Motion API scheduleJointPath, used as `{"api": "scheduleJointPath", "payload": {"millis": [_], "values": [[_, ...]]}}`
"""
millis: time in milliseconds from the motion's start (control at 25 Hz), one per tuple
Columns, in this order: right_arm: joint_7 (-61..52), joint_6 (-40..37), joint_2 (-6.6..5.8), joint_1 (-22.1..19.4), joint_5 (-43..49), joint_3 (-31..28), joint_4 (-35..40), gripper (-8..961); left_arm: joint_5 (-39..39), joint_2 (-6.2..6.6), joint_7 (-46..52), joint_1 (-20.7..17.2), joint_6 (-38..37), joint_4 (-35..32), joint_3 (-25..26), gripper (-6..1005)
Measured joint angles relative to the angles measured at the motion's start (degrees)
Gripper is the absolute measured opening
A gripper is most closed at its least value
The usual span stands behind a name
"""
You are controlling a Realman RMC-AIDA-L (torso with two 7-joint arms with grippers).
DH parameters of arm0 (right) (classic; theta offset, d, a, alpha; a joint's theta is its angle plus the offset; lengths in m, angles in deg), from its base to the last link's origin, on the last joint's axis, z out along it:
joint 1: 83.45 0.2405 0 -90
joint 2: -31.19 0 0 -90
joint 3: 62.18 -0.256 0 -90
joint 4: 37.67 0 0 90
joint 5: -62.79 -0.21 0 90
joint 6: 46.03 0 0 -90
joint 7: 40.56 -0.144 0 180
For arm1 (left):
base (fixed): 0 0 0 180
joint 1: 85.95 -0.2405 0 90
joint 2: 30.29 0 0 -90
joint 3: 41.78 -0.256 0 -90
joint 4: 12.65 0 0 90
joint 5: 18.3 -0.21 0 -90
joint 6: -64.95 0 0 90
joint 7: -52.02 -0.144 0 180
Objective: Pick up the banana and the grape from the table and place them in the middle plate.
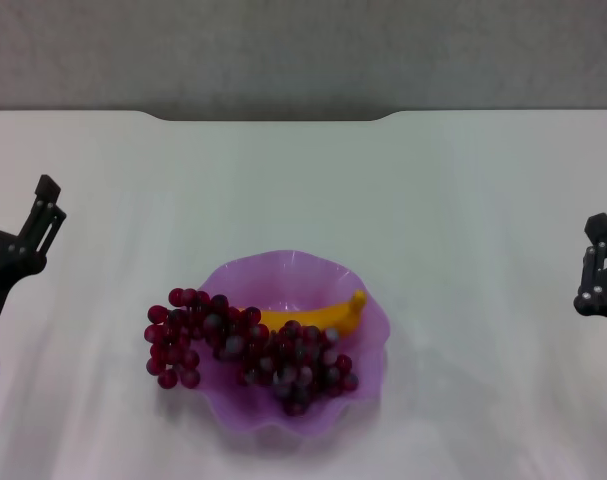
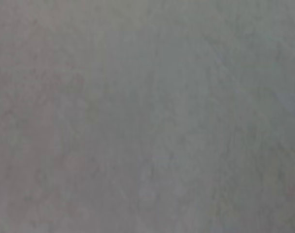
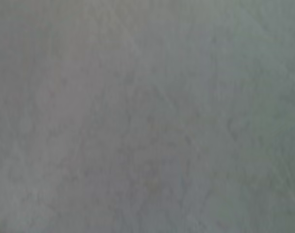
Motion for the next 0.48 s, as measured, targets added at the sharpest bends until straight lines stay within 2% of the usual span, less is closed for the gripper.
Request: {"api": "scheduleJointPath", "payload": {"millis": [480], "values": [[-4.13, 3.03, 0.02, 0.30, -0.22, -4.69, -4.82, 0, 5.15, 0.03, 0.01, 2.65, 8.59, 0.01, -0.06, 816]]}}
